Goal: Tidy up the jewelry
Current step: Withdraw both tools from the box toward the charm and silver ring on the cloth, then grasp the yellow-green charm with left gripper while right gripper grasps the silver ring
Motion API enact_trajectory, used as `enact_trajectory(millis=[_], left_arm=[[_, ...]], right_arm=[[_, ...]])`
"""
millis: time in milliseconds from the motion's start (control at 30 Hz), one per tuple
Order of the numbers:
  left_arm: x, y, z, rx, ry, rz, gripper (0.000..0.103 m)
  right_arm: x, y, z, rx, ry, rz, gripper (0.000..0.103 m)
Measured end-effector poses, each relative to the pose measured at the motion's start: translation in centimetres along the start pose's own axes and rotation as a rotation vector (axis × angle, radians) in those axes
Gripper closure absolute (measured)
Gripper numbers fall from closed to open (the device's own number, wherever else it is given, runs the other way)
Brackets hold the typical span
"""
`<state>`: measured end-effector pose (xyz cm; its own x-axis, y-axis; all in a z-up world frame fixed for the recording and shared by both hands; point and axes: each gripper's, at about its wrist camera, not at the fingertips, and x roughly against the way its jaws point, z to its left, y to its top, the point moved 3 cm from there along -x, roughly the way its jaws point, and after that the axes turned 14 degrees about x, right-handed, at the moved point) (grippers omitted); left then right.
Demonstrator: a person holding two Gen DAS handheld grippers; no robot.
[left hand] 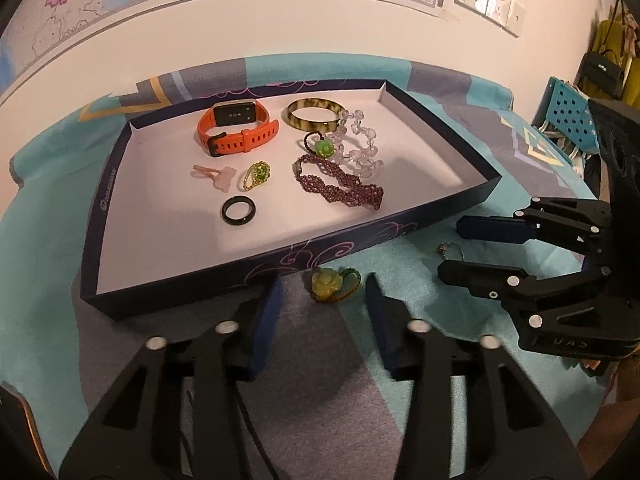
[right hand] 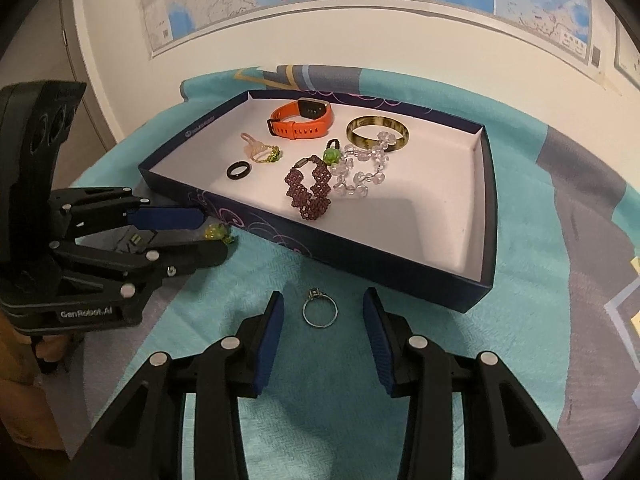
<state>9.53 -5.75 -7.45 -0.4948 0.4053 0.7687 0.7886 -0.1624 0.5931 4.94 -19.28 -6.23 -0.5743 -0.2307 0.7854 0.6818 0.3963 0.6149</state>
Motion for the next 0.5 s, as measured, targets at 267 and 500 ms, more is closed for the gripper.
enact_trajectory(millis=[267,500], left_arm=[[0.03,-0.15,-0.41,0.011,0.004,0.001,0.079],[0.4,-0.53,-0.18,0.03,-0.019,0.007,0.085]], right_arm=[[0.15,-0.16,0.14,0.004,0.003,-0.001,0.085],[0.36,-0.37,0.39,-0.006,0.009,-0.007,0.087]])
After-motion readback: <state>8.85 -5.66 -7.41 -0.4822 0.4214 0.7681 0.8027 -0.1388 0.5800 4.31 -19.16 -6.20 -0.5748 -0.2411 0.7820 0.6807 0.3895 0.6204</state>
